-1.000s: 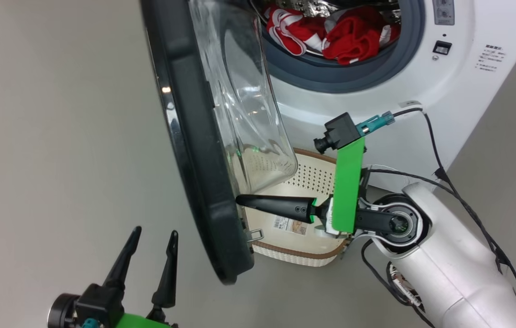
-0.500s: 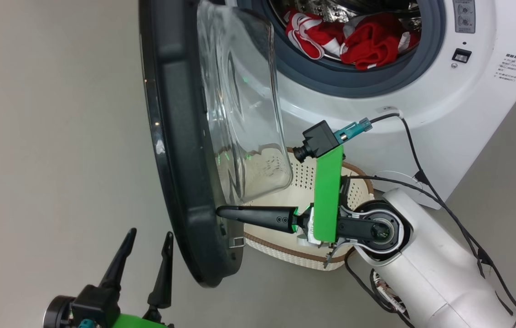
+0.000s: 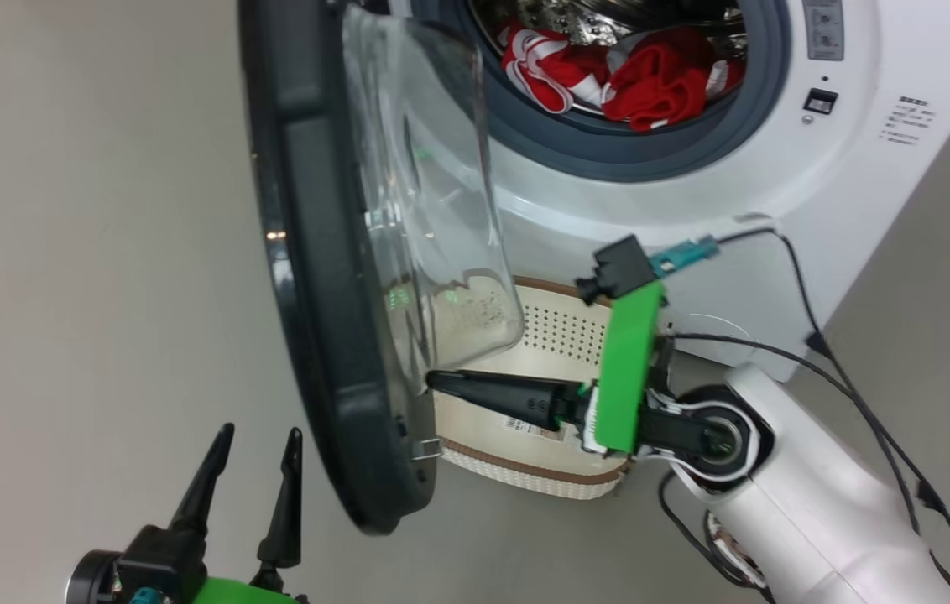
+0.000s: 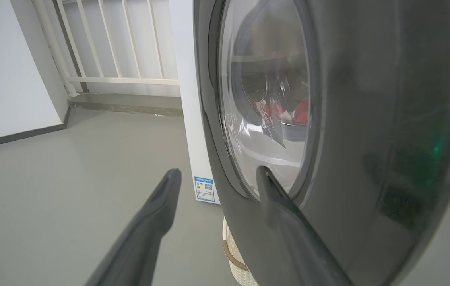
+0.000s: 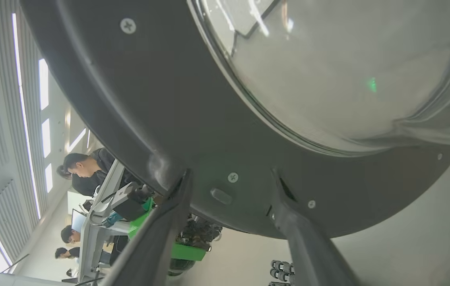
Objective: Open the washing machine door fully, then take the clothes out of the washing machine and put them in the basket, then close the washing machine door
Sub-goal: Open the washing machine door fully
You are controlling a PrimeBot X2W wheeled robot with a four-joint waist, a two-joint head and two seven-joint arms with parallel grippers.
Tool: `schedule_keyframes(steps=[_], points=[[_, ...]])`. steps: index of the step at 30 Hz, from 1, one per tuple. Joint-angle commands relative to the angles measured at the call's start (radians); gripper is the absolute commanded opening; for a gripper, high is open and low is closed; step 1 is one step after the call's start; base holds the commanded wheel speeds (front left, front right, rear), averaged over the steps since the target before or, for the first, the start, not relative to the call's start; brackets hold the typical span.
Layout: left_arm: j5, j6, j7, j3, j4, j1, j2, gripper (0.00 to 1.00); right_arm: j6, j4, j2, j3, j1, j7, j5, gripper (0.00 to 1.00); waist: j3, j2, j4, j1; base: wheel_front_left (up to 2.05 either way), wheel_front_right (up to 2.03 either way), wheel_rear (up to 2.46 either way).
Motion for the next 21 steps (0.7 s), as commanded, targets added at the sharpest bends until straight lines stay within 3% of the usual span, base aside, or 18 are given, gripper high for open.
schedule_keyframes(steps=[1, 12, 21], points=[[-0.003, 0.011, -0.008, 0.042, -0.017, -0.011, 0.015, 1.00, 0.002, -0.016, 0.003, 0.000, 0.027, -0.030, -0.019, 1.00, -0.004, 0.0000, -0.016, 0.0000, 0.00, 0.00, 0.00], [0.000, 0.006, -0.008, 0.093, -0.013, -0.006, 0.015, 1.00, 0.002, 0.014, -0.123, 0.021, 0.094, -0.262, -0.134, 1.00, 0.000, 0.0000, -0.079, 0.0000, 0.00, 0.00, 0.00], [0.004, 0.003, -0.008, 0.109, -0.010, 0.002, 0.015, 1.00, 0.002, 0.067, -0.235, 0.101, 0.124, -0.528, -0.275, 1.00, -0.006, 0.0000, -0.097, 0.0000, 0.00, 0.00, 0.00]])
